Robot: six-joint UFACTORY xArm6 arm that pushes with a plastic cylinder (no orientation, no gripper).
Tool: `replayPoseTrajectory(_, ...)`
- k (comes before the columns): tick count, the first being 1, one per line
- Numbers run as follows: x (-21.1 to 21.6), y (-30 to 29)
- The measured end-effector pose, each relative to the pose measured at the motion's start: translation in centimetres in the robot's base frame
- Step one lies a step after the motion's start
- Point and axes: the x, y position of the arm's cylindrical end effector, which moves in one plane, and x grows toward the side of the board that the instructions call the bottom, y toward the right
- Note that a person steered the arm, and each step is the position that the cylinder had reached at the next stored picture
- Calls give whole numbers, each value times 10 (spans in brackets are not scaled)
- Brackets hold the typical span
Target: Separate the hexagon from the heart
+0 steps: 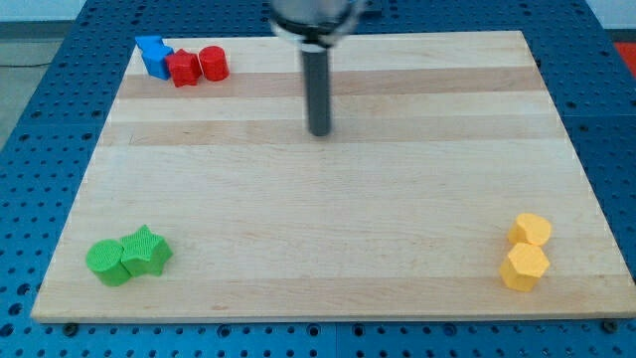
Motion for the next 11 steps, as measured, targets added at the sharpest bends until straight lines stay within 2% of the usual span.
replayPoseTrajectory(2, 41, 173)
replayPoseTrajectory(3, 75, 236)
replayPoseTrajectory(4, 126, 267)
replayPoseTrajectory(5, 174, 269)
replayPoseTrajectory(6, 200, 223)
replayPoseTrajectory(9, 201, 129)
replayPoseTrajectory(11, 171, 114)
